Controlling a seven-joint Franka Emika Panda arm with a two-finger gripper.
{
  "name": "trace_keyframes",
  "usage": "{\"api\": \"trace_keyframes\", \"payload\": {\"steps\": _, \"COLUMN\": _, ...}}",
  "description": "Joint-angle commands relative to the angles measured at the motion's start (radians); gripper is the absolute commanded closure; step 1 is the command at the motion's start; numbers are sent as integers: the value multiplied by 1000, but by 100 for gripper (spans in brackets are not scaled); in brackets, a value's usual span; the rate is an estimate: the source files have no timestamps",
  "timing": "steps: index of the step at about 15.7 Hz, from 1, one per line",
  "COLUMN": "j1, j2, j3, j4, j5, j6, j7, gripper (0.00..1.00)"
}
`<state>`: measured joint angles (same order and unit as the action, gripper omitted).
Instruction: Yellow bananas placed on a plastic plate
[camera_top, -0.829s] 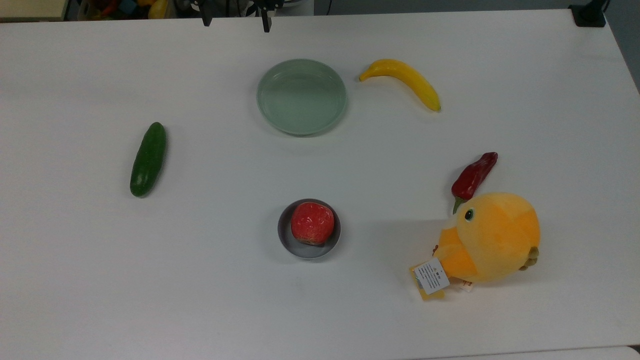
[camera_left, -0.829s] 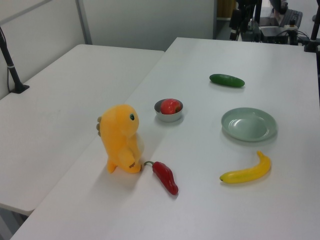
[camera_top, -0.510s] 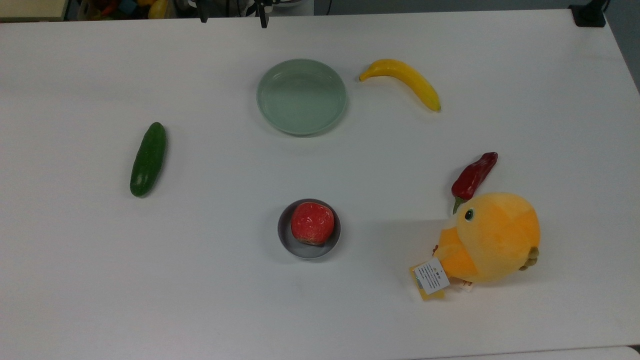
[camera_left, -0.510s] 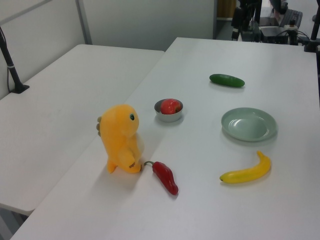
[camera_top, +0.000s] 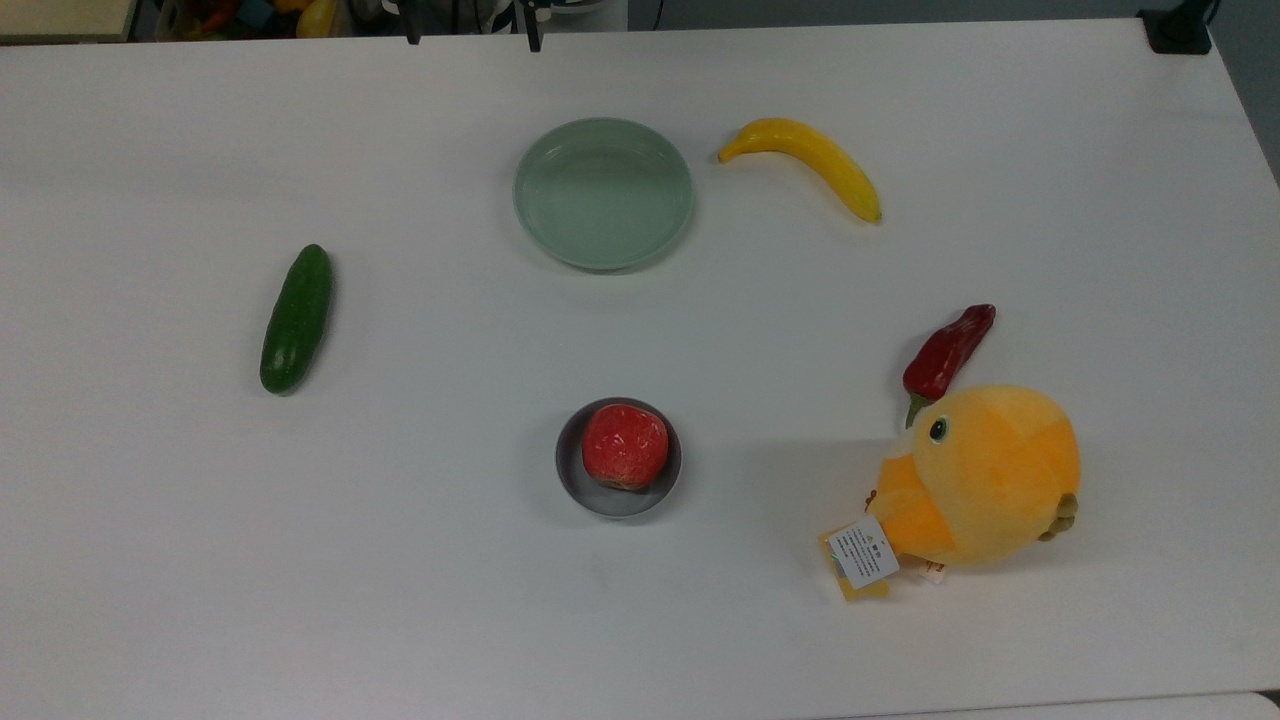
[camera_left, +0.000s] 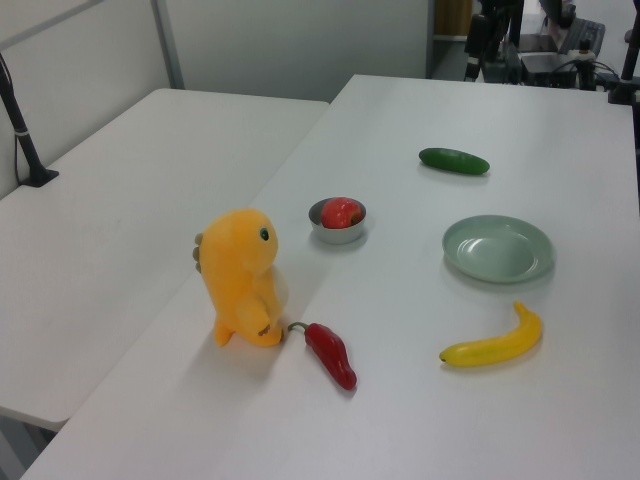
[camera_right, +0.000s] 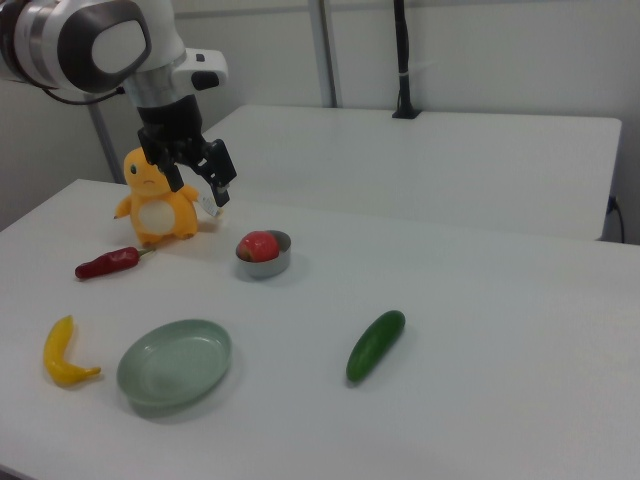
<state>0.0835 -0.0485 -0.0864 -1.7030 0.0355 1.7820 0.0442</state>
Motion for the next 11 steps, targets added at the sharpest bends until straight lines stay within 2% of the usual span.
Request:
{"api": "trace_keyframes", "payload": {"steps": 1, "j1": 22, "j2": -25, "j3": 11, "j4": -36, "j5": 7, "j6": 17, "j7": -65, "gripper": 0}}
{"api": "trace_keyframes", "payload": {"steps": 5, "j1": 27, "j2": -33, "j3": 63, "j4": -61, "j5": 7, "j6": 92, "j7": -112, "gripper": 0}}
{"api": "trace_keyframes", "payload": {"steps": 8, "j1": 35, "j2": -33, "j3": 131, "j4": -78, "j5": 7, "j6": 89, "j7": -156, "gripper": 0}}
{"api": "trace_keyframes", "payload": {"steps": 11, "j1": 108, "j2": -37, "j3": 151, "j4": -107, "j5": 7, "j6": 89, "j7": -191, "gripper": 0}}
